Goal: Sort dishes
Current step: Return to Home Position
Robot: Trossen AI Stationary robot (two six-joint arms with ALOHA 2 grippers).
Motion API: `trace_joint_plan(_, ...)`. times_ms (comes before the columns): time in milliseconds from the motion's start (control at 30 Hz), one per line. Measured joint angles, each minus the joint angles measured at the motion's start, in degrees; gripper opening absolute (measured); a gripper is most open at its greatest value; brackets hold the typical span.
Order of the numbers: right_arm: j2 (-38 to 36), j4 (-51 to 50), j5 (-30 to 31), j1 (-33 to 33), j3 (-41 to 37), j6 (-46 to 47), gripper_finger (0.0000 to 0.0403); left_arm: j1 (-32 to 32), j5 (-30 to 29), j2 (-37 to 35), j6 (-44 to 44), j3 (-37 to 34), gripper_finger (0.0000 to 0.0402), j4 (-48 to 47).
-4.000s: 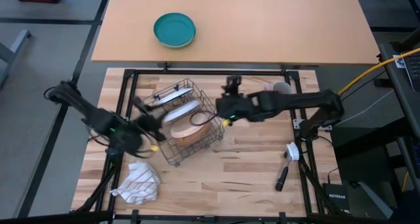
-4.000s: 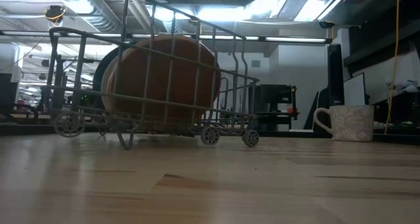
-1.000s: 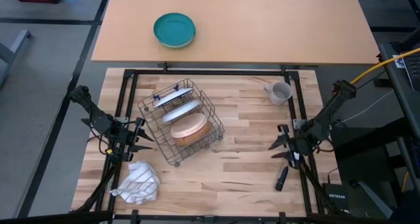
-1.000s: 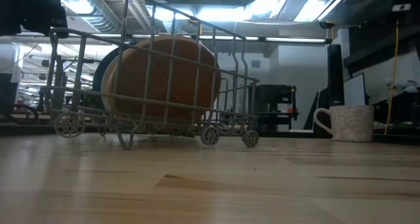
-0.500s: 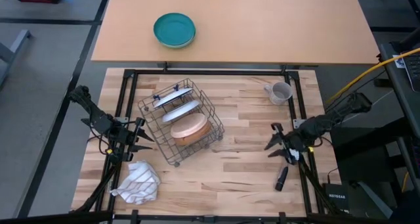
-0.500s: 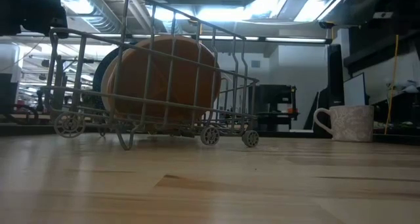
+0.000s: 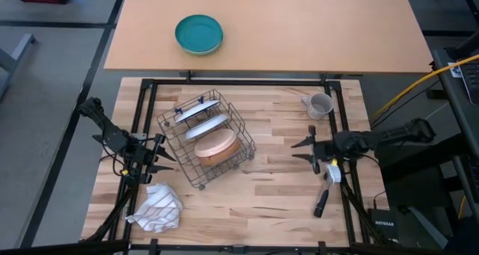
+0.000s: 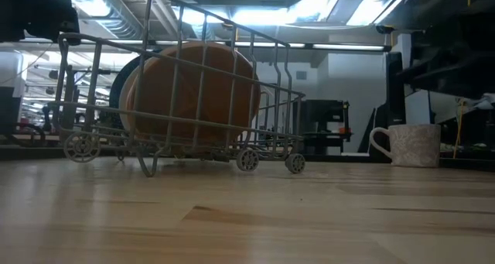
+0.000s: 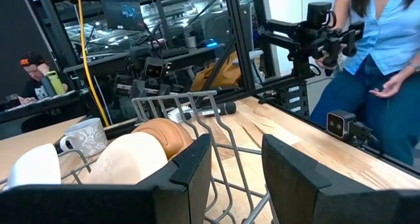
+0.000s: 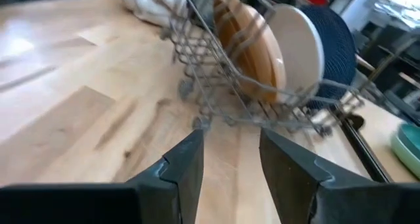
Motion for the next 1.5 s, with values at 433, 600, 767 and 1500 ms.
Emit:
trace_joint_plan(433,0.26,0.38,1.05,-3.25,0.04,-0.04,0.0154,0.0,0.02,0.01,0.0,0.0,0.0125,0.0)
trace_joint_plan(600,0.26,0.38,1.05,-3.25,0.04,-0.07,0.0154,0.0,0.02,0.01,0.0,0.0,0.0125,0.0)
trace_joint_plan(767,0.26,0.4,1.05,-3.25,0.04,-0.07,0.0154,0.01,0.02,0.01,0.0,0.0,0.0125,0.0)
trace_joint_plan(1500,0.26,0.51,1.05,-3.23,0.04,-0.09,0.0154,0.0,0.0,0.01,0.0,0.0,0.0125,0.0)
